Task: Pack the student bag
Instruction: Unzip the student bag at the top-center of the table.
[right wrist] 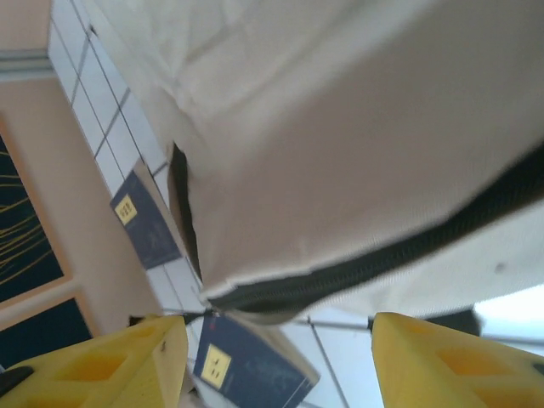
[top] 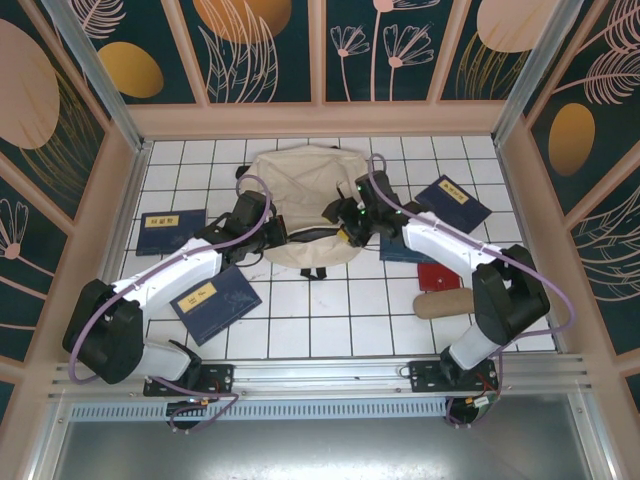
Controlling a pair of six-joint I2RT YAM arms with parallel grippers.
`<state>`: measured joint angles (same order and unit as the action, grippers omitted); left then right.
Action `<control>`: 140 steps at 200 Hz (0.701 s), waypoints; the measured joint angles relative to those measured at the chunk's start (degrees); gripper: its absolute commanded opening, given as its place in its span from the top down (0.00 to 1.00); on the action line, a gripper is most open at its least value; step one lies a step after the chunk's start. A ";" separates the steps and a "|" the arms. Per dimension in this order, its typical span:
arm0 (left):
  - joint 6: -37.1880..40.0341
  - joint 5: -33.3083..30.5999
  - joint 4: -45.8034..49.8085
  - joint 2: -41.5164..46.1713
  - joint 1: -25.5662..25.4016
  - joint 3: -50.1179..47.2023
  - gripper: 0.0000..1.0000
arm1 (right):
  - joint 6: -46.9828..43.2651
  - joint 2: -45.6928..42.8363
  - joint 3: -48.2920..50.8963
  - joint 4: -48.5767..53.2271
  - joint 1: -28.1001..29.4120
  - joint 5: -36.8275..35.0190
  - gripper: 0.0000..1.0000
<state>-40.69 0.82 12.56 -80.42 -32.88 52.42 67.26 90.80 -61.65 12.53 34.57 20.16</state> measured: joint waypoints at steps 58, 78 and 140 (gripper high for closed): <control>0.63 0.52 -0.92 -0.83 0.00 0.00 1.00 | 12.85 2.19 0.46 -7.65 0.94 3.32 0.41; 0.83 1.18 -1.53 -1.09 0.00 0.00 1.00 | 15.61 4.46 0.42 -9.79 1.88 4.85 0.42; 1.38 1.75 -2.10 -1.25 0.00 0.00 1.00 | 20.81 7.50 0.48 -13.92 2.56 5.51 0.52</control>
<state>-39.31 2.57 10.46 -81.67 -32.88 52.42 88.07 98.30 -61.17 -1.39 37.12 25.67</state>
